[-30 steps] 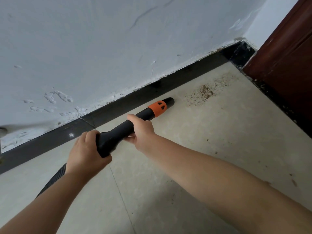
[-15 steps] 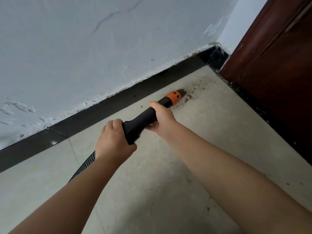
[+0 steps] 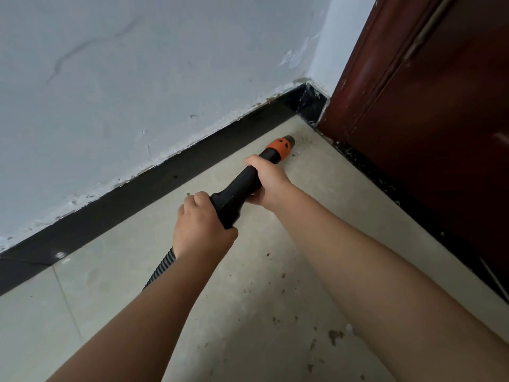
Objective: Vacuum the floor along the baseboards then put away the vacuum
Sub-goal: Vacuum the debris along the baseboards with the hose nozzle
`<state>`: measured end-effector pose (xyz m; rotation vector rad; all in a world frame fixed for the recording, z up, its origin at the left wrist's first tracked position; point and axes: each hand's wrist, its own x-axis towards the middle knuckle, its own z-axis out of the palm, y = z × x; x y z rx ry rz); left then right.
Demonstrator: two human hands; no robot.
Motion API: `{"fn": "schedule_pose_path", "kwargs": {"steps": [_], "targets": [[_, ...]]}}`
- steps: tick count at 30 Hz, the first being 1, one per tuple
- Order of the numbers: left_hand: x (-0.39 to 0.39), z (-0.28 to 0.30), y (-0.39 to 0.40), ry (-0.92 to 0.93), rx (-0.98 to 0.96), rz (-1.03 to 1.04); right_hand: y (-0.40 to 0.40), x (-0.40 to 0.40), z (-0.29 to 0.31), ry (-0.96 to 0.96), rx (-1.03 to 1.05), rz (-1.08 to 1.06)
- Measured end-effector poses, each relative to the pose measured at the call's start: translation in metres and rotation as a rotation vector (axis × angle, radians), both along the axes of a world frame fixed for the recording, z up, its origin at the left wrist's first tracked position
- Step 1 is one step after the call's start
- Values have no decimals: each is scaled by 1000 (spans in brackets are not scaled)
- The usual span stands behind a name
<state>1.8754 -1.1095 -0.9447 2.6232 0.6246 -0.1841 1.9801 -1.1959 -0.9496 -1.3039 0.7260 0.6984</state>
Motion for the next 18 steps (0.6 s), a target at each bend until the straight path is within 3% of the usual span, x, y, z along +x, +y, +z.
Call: {"fn": "schedule_pose_path", "kwargs": {"steps": [10,18], "targets": [[31,-8,-35,-16,-28,-31,-34,29,-4,-46,-19,-31],[16,-1,-19,-52,-5,-34,-23,12,5,-37,14,-22]]}}
